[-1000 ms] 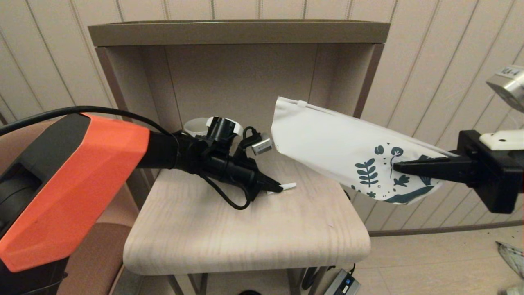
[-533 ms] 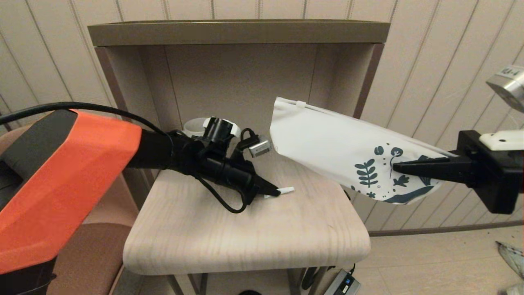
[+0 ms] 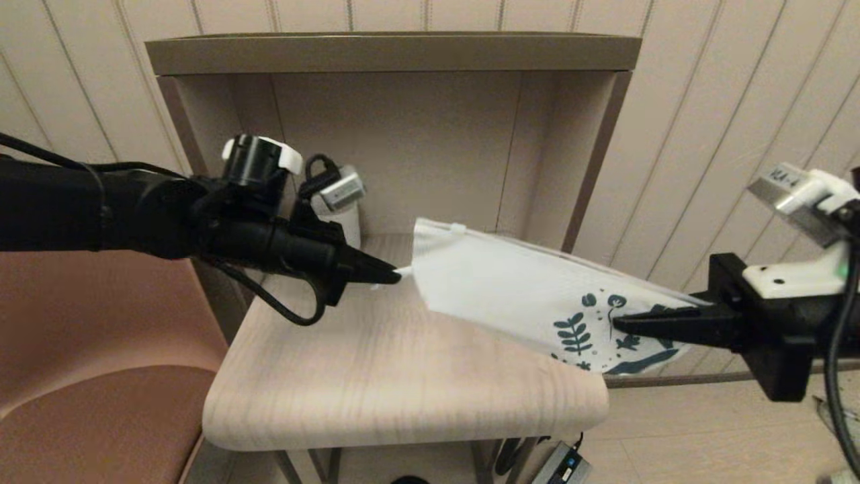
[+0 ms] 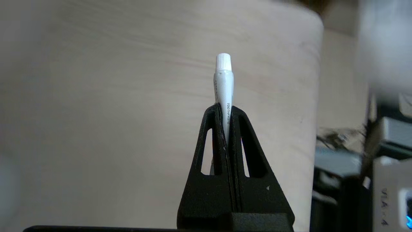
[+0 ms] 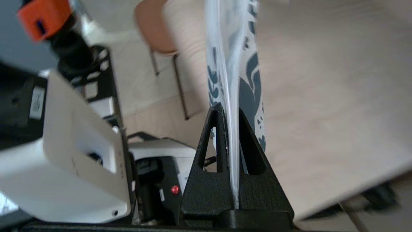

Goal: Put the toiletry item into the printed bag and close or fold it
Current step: Pick up the toothpaste, then place the toothpaste in the storage bag

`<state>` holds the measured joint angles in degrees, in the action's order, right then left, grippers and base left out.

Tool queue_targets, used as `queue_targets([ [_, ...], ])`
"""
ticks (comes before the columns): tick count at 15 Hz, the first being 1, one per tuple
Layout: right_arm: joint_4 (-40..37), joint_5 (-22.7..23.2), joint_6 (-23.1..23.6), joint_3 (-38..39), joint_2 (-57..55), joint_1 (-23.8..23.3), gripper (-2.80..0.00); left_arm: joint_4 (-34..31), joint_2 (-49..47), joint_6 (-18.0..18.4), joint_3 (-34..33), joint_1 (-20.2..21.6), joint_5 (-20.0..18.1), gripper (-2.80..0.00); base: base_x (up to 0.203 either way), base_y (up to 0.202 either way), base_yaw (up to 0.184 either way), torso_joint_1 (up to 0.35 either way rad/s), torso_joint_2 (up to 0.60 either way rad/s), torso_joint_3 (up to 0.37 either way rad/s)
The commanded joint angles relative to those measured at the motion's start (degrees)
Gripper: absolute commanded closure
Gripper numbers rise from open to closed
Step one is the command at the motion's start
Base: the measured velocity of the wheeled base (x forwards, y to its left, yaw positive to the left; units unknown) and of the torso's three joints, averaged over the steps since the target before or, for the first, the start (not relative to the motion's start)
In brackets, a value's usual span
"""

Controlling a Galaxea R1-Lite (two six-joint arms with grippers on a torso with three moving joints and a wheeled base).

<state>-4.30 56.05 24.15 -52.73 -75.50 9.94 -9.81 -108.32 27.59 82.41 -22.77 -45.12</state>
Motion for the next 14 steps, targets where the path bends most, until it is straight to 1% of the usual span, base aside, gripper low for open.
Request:
queue_targets([
  [1, 1.22, -0.20, 0.73, 2.38, -0.64, 2.98, 0.00, -0.10, 6.31, 0.04, 0.19, 1.36, -0.32, 0.00, 0.000, 0.000, 0.000, 0.000, 0.00, 0.000],
  [2, 2.58, -1.99, 1.14, 3.55, -1.24, 4.24, 0.00, -0.19, 7.22, -0.06, 0.72, 1.41, -0.32, 0.00, 0.000, 0.000, 0.000, 0.000, 0.00, 0.000],
  [4, 7.01, -7.55, 2.03, 5.53, -2.96, 5.69, 0.00, -0.28, 8.60, -0.12, 2.10, 1.39, -0.24, 0.00, 0.000, 0.000, 0.000, 0.000, 0.00, 0.000],
  [6, 10.85, -8.84, 3.16, 6.17, -4.61, 5.87, 0.00, -0.45, 8.76, -0.21, 5.16, 1.39, -0.22, 0.00, 0.000, 0.000, 0.000, 0.000, 0.00, 0.000],
  [7, 11.36, -8.93, 3.64, 5.15, -5.19, 6.29, 0.00, -1.40, 8.24, -0.31, 8.88, 1.19, -0.22, 0.00, 0.000, 0.000, 0.000, 0.000, 0.00, 0.000],
  [9, 11.42, -9.20, 4.12, 2.70, -7.03, 8.36, 0.00, -6.73, 6.15, -0.22, 17.24, -1.00, -0.15, 0.00, 0.000, 0.000, 0.000, 0.000, 0.00, 0.000],
  [10, 11.47, -10.35, 4.23, 1.59, -8.70, 10.41, 0.00, -10.83, 4.49, 0.06, 21.35, -2.82, 0.10, 0.00, 0.000, 0.000, 0.000, 0.000, 0.00, 0.000],
  [11, 11.53, -13.25, 4.68, 0.80, -10.32, 12.18, 0.00, -13.63, 3.00, 0.33, 23.29, -4.88, 0.97, 0.00, 0.000, 0.000, 0.000, 0.000, 0.00, 0.000],
  [12, 11.76, -15.99, 5.50, 0.37, -11.44, 12.89, 0.00, -14.45, 2.81, 0.78, 22.96, -5.25, 1.59, 0.00, 0.000, 0.000, 0.000, 0.000, 0.00, 0.000],
  [14, 12.21, -17.62, 5.91, -0.78, -12.11, 13.08, 0.00, -14.88, 2.77, 1.24, 21.91, -5.32, 1.55, 0.00, 0.000, 0.000, 0.000, 0.000, 0.00, 0.000],
])
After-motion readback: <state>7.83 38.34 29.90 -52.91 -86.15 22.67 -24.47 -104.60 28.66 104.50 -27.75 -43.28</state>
